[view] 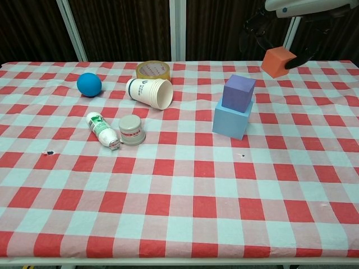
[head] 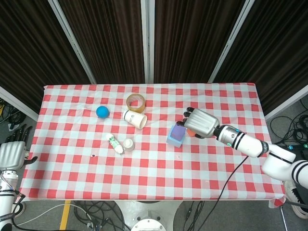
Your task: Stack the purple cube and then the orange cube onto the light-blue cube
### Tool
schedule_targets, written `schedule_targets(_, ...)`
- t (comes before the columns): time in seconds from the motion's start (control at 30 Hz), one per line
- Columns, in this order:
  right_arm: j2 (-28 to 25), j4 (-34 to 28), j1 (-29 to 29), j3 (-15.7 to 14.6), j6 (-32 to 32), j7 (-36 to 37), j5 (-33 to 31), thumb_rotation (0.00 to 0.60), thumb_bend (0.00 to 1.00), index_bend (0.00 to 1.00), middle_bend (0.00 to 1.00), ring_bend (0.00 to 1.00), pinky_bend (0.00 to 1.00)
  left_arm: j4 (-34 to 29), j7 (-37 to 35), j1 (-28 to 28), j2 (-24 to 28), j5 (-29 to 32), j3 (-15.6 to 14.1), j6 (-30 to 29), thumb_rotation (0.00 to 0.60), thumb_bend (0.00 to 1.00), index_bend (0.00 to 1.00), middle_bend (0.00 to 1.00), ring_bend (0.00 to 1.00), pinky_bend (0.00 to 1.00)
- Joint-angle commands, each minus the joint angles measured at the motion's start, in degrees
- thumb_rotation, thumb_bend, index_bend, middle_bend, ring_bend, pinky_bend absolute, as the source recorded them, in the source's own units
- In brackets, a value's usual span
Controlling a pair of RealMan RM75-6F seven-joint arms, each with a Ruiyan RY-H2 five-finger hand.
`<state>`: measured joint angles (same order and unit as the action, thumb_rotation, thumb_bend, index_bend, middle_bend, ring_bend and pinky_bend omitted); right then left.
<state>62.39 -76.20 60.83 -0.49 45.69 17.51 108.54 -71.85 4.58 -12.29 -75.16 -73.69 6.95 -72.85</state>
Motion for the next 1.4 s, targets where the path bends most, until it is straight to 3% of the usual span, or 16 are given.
schedule_targets(0.03, 3.0, 5.27, 3.41, -2.29, 1.8, 4.23, 4.14, 0.6, 0.15, 0.27, 0.49, 0.27, 0.26, 0.3, 0.09, -0.06, -0.05, 0.68, 0.45, 0.11, 0.6, 0.11, 0.13, 0.14, 0.13, 0.25)
schedule_targets(0.23, 5.96, 13.33, 6.54, -4.78, 9.12, 7.54, 10.05, 0.6, 0.15, 0.25, 0.47, 0.25, 0.28, 0.98, 0.25, -0.5, -0.82, 2.2, 1.26, 0.89, 0.6, 0.11, 0.13, 0.14, 0.13, 0.25)
schedule_targets(0.43, 8.35, 18.9, 8.03, -6.96, 11.96, 11.48, 11.08, 0.6, 0.15, 0.25, 0.47, 0.25, 0.28, 1.53, 0.71, -1.22, -1.48, 3.02, 1.76, 1.78, 0.6, 0.11, 0.13, 0.14, 0.13, 0.25)
schedule_targets(0.93, 12.97, 26.12, 8.69, -10.14, 16.1, 14.91, 10.16, 0.6, 0.16, 0.17, 0.47, 0.26, 0.29, 2.59, 0.38, -1.47, -1.62, 3.92, 1.75, 2.84, 0.6, 0.11, 0.13, 0.14, 0.13, 0.25)
schedule_targets(1.4, 16.06, 31.31, 9.08, -12.48, 19.05, 16.33, 9.92, 0.6, 0.16, 0.17, 0.47, 0.26, 0.3, 3.65, 0.01, -1.65, -1.94, 4.13, 1.77, 3.16, 0.6, 0.11, 0.13, 0.14, 0.13, 0.25)
